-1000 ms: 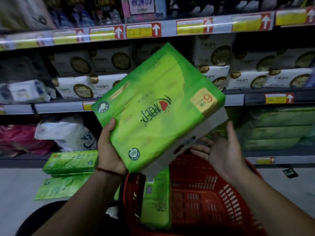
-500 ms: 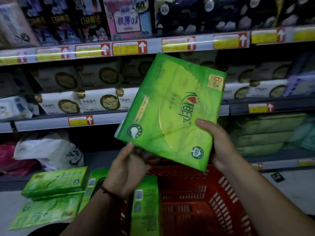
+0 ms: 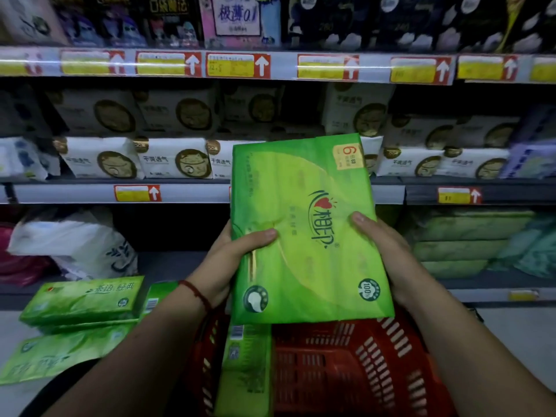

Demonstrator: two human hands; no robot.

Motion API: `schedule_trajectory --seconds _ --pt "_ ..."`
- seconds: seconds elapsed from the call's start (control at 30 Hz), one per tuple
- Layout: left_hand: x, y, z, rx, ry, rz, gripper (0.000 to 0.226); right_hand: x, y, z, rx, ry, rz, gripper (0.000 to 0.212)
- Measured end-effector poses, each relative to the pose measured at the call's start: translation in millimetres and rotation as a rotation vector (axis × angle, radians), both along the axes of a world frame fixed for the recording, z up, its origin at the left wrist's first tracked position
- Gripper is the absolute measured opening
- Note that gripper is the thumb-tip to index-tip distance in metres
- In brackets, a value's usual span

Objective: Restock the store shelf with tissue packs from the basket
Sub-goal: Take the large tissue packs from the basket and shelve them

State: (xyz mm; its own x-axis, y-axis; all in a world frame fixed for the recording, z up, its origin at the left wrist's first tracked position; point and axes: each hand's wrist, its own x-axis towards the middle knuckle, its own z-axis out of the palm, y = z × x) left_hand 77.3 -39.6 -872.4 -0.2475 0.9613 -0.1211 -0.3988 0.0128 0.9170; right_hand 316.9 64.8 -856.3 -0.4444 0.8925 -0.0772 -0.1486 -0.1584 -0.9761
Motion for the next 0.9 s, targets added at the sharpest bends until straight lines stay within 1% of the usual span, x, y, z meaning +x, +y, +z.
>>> schedule_trajectory --seconds 0.13,0.17,0.27,0.3,0.37,0.43,0.53,0.57,0.63,0.67,0.7,0.73,0.77,0.8,0.83,0.87,0.9 --pt "-0.8 2.9 -4.4 0.012 0.040 0.022 0.064 -1.3 -3.4 1.9 0.047 -0.079 -0.009 0.048" --pt "-0.6 3.3 -5.1 0.009 0.049 0.036 0.062 -1.8 -4.3 1.2 0.057 -0.087 -0.007 0.048" --pt "-4.8 4.3 -6.8 -0.006 0.081 0.065 0.061 0.8 -3.7 -1.3 0.078 -0.110 0.011 0.055" --pt "-7.3 4.3 -8.1 -0.006 0.098 0.059 0.063 2.8 -3.4 -2.6 0.089 -0.106 0.029 0.058" --pt "-13.8 1.8 -8.9 0.000 0.146 0.024 0.074 7.2 -1.4 -6.8 0.106 -0.117 0.066 0.072" --pt "-19.7 -1.8 -8.0 0.016 0.229 -0.025 0.080 10.7 1.0 -10.9 0.117 -0.143 0.082 0.083" --pt "-28.1 -10.4 -2.3 0.021 0.400 -0.081 0.082 12.7 -2.3 -10.1 0.188 -0.207 0.126 0.101" --pt "-32.5 -13.9 -0.8 0.025 0.472 -0.111 0.084 13.9 -3.6 -10.8 0.226 -0.234 0.144 0.103" --pt "-38.9 -20.8 -3.3 0.003 0.553 -0.161 0.085 14.1 -10.2 -12.0 0.298 -0.331 0.168 0.098" --pt "-42.2 -24.2 -4.5 -0.004 0.516 -0.198 0.090 14.3 -16.5 -12.1 0.335 -0.402 0.143 0.095" --pt "-44.7 -28.0 -2.4 -0.037 0.440 -0.198 0.091 13.7 -20.8 -13.2 0.392 -0.427 0.145 0.093" --pt "-46.1 -30.5 -3.6 -0.054 0.308 -0.177 0.080 11.4 -25.4 -14.0 0.437 -0.389 0.148 0.084" --pt "-50.7 -32.0 -7.6 -0.039 0.212 -0.165 0.058 7.8 -29.2 -14.6 0.520 -0.384 0.145 0.066" --pt "-56.0 -30.5 -8.4 -0.019 0.019 -0.131 0.045 5.5 -33.0 -17.2 0.714 -0.476 0.122 0.050" --pt "-62.2 -30.8 -7.6 0.070 -0.140 -0.155 0.053 5.3 -38.0 -12.1 0.822 -0.523 0.077 0.038" --pt "-62.1 -34.2 -1.8 0.077 -0.190 -0.160 0.068 2.9 -44.3 -3.5 0.940 -0.541 0.025 0.044" --pt "-64.2 -36.7 -2.8 0.118 -0.186 -0.120 0.077 1.1 -46.6 0.1 1.058 -0.518 -0.001 0.061"
